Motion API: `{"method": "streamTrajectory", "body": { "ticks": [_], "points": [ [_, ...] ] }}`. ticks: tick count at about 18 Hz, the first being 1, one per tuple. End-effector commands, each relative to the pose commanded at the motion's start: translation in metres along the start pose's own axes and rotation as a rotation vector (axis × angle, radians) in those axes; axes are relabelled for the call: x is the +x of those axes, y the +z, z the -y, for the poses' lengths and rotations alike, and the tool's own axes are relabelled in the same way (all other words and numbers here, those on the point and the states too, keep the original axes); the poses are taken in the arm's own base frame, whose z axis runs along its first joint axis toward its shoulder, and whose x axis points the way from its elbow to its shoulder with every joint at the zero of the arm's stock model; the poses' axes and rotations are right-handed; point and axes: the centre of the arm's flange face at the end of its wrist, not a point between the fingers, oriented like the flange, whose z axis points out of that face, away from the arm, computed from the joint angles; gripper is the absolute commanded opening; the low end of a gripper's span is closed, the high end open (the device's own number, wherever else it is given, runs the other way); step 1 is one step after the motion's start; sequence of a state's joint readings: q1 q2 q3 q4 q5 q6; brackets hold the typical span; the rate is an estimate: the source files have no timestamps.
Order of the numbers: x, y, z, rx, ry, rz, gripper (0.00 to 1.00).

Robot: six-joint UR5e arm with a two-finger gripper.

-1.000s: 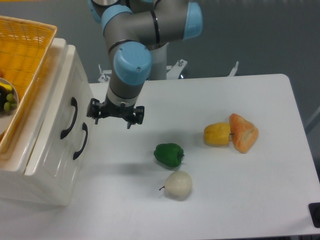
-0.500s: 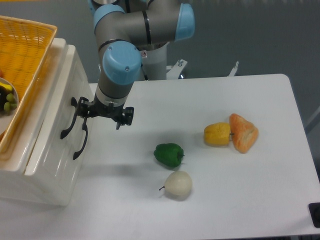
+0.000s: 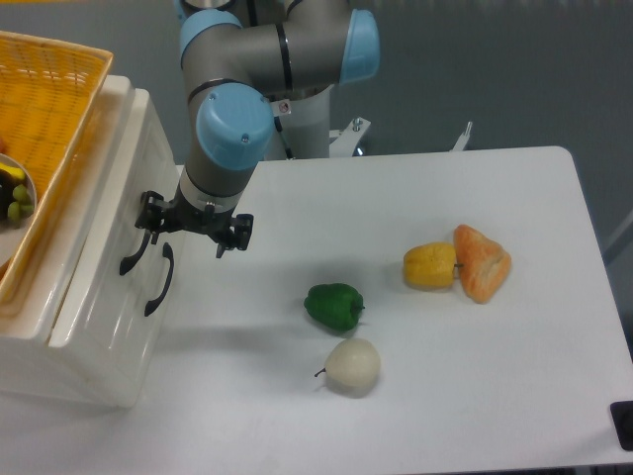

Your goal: Slide open the top white drawer

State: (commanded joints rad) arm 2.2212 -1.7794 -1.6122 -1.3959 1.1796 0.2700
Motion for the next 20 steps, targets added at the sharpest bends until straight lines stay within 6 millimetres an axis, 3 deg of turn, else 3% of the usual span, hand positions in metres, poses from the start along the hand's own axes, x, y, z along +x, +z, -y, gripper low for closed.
{"method": "streamTrajectory", "body": {
  "ticks": [9,20],
  "points": [
    [0.006,-0.003,-0.002,0.006,0.006,-0.012,1.0],
    [0.017,0.01,-0.006,-0.023,0.018,-0.013,1.0]
  ]
}}
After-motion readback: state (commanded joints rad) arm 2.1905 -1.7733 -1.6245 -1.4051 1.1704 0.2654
